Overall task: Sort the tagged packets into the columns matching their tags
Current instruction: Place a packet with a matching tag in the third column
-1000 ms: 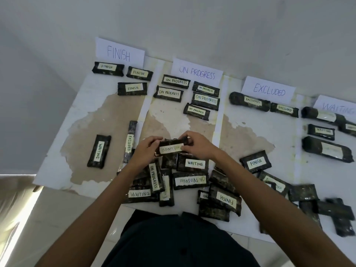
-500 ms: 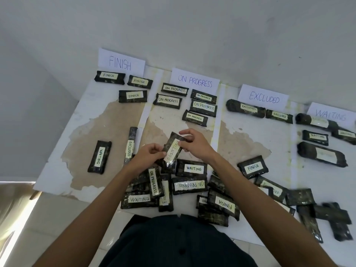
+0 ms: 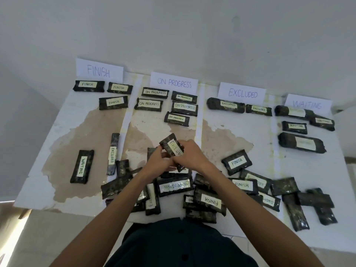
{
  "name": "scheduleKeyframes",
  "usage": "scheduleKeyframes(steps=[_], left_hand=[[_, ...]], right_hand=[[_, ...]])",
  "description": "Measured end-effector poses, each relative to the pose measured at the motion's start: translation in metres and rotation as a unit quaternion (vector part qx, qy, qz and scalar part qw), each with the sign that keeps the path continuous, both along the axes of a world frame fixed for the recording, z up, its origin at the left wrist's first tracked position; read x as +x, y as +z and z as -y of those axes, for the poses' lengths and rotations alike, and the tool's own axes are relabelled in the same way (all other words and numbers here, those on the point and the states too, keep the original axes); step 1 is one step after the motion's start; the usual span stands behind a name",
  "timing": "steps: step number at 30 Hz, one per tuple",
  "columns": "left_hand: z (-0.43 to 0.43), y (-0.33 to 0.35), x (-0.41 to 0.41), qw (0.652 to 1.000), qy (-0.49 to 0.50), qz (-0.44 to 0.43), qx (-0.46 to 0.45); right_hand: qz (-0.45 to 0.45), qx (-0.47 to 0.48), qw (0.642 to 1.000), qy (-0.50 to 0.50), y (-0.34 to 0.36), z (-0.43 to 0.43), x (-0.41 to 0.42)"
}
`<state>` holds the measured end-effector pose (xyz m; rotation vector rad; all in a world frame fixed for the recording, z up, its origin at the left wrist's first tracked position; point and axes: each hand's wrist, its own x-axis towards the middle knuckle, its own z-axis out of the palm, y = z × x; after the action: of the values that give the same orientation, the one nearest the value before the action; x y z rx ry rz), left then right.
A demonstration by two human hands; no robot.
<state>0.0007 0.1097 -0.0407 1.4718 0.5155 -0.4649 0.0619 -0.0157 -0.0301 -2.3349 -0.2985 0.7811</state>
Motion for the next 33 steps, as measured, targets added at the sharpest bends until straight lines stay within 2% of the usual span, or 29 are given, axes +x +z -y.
scheduleKeyframes(steps=[3, 9, 14, 19, 26, 33], left_hand=[[0.025, -0.003, 0.012, 0.999, 0.013, -0.030, -0.042], [0.078, -0.009, 0.044, 1.000, 0.002, -0.018, -0.014], [0.106, -0.025, 0.083, 0.989, -0.028, 0.012, 0.144], [0.121, -0.036, 0.124, 0.961, -0.098, 0.050, 0.252], [0.133, -0.056, 0.179, 0.916, -0.168, 0.083, 0.354], [0.134, -0.080, 0.195, 0.880, -0.191, 0.091, 0.425]], right_hand=[[0.016, -0.027, 0.999, 0.025, 0.001, 0.030, 0.009], [0.093, -0.055, 0.993, 0.047, -0.007, 0.084, 0.034], [0.165, -0.127, 0.977, 0.046, -0.018, 0.127, 0.082], [0.190, -0.173, 0.964, 0.065, -0.037, 0.152, 0.140], [0.173, -0.164, 0.964, 0.120, -0.067, 0.150, 0.193], [0.194, -0.141, 0.960, 0.142, -0.087, 0.150, 0.200]])
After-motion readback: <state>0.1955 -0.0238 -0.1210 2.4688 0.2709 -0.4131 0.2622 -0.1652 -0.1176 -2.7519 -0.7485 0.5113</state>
